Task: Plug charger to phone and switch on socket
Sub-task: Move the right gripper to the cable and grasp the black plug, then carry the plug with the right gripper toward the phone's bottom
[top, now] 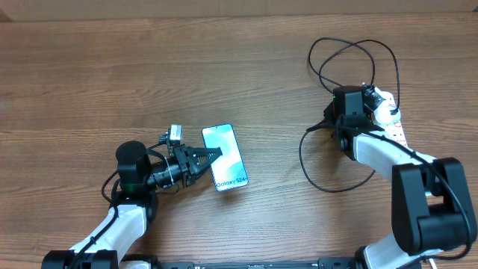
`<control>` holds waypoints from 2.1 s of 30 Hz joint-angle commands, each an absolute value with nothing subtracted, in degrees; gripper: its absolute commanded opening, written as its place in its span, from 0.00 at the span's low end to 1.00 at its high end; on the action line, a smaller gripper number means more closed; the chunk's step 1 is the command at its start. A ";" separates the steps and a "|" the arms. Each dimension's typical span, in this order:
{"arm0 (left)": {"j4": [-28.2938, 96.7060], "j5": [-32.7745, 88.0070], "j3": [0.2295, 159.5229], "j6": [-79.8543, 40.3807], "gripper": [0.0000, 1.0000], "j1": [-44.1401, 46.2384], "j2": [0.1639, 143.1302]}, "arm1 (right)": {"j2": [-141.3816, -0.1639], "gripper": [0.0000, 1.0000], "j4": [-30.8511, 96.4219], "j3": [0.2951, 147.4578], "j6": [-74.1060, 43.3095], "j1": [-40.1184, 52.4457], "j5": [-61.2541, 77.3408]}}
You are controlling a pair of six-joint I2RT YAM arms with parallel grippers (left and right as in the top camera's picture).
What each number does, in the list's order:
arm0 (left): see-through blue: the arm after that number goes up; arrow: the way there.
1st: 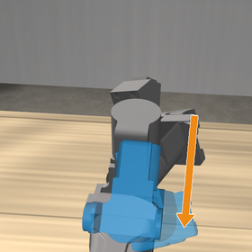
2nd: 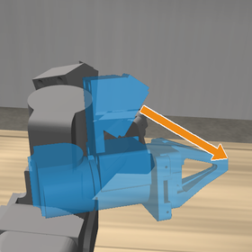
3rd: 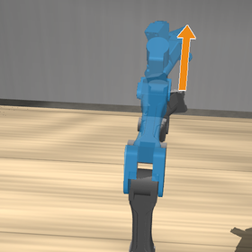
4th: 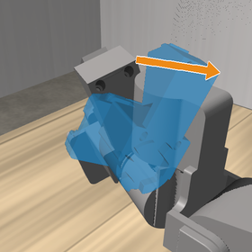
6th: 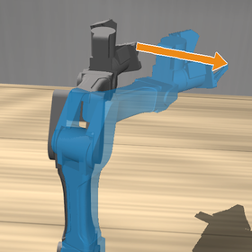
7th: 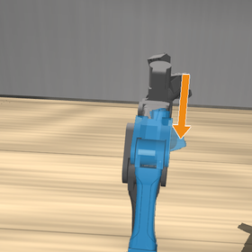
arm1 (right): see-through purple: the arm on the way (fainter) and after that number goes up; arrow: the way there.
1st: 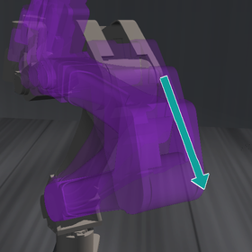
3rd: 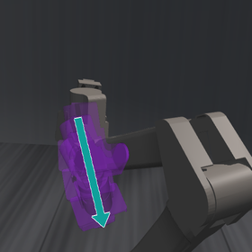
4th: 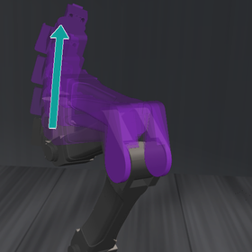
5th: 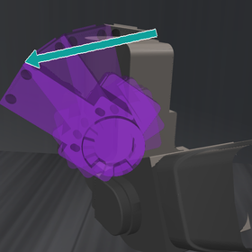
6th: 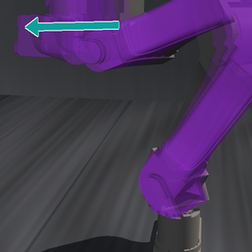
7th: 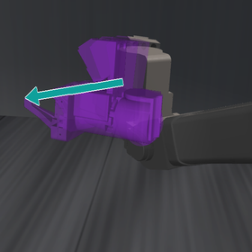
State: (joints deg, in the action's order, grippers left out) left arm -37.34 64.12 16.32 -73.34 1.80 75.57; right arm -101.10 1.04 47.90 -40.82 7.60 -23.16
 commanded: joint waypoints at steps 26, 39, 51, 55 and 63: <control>-37.95 63.22 17.26 -73.73 0.04 2.02 75.72 | -114.59 0.42 1.80 49.54 -38.87 8.40 -21.78; -37.98 64.64 17.26 -73.71 0.04 2.02 75.72 | -114.56 0.14 6.70 49.58 -32.51 14.72 -10.92; -37.98 65.63 17.26 -73.69 0.04 2.02 75.72 | -112.53 0.04 26.28 53.08 -32.53 21.87 -8.29; -38.00 65.67 17.26 -73.41 0.04 2.00 75.72 | -110.83 0.04 34.76 55.33 -32.47 22.11 -3.86; -40.03 66.08 17.30 -72.38 0.04 1.89 75.72 | -98.96 0.04 43.24 59.07 -22.06 22.00 13.50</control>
State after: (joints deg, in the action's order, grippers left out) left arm -38.17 63.90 16.32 -73.30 1.80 75.57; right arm -103.44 42.15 59.79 -27.59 21.52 1.34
